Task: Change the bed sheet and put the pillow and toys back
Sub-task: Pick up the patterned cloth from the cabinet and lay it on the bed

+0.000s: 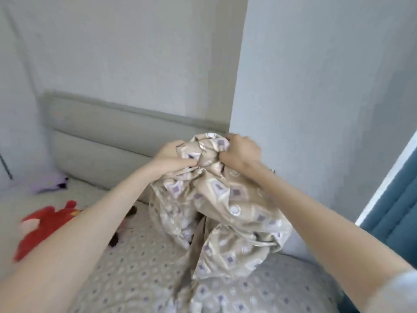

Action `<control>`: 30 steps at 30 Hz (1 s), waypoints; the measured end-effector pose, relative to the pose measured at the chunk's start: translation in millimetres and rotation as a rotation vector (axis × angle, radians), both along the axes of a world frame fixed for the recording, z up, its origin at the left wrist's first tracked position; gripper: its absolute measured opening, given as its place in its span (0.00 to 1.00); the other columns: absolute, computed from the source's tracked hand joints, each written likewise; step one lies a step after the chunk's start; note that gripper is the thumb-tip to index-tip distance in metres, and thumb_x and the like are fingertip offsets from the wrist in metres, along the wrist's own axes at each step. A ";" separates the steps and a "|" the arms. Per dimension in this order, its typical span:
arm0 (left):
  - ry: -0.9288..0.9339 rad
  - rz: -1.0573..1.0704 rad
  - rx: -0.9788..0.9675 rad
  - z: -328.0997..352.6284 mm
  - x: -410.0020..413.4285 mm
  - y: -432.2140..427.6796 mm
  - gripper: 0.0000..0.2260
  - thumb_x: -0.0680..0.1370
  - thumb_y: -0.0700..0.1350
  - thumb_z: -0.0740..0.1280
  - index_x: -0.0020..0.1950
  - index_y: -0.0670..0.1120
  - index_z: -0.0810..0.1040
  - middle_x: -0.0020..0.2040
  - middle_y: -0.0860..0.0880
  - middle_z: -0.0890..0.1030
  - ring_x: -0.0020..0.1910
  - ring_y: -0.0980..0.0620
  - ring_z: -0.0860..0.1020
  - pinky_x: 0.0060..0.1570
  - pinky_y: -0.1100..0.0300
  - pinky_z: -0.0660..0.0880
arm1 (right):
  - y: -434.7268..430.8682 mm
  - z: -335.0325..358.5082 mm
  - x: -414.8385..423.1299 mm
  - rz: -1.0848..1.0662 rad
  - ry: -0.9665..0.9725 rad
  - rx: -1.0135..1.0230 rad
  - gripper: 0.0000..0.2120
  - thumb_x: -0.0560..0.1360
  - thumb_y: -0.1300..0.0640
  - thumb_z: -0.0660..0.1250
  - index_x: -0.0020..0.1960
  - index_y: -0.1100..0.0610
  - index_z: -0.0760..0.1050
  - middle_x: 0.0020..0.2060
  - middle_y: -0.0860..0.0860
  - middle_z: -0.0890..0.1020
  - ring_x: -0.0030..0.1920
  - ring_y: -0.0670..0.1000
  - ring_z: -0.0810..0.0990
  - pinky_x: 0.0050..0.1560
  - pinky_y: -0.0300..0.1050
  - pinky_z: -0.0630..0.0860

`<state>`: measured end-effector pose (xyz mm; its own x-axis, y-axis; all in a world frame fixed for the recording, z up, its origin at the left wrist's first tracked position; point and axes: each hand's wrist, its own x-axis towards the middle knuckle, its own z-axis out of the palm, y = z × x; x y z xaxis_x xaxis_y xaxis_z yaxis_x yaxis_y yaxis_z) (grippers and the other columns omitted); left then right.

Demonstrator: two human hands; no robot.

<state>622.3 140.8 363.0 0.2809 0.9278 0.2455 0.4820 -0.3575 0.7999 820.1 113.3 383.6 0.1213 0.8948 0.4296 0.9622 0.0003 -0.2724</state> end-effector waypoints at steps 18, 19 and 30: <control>0.084 0.990 0.226 33.9 -503.8 -372.4 0.23 0.64 0.51 0.77 0.56 0.48 0.78 0.44 0.56 0.79 0.47 0.53 0.77 0.44 0.62 0.69 | -209.2 25.8 -562.8 0.931 0.162 0.167 0.06 0.67 0.55 0.63 0.44 0.50 0.69 0.42 0.55 0.82 0.46 0.61 0.78 0.37 0.46 0.61; 0.129 1.045 0.229 34.7 -529.6 -402.7 0.25 0.64 0.53 0.77 0.58 0.48 0.78 0.46 0.55 0.80 0.48 0.53 0.78 0.45 0.61 0.70 | -231.8 23.0 -596.4 0.972 0.200 0.165 0.07 0.68 0.54 0.63 0.46 0.50 0.70 0.42 0.54 0.82 0.46 0.61 0.78 0.36 0.46 0.61; 0.301 1.320 -0.001 -61.3 -668.4 -584.6 0.22 0.76 0.42 0.68 0.70 0.50 0.70 0.68 0.47 0.70 0.68 0.51 0.69 0.66 0.57 0.67 | -378.0 -69.8 -796.7 1.320 0.102 -0.425 0.22 0.75 0.63 0.61 0.69 0.53 0.65 0.63 0.57 0.75 0.63 0.58 0.73 0.59 0.50 0.71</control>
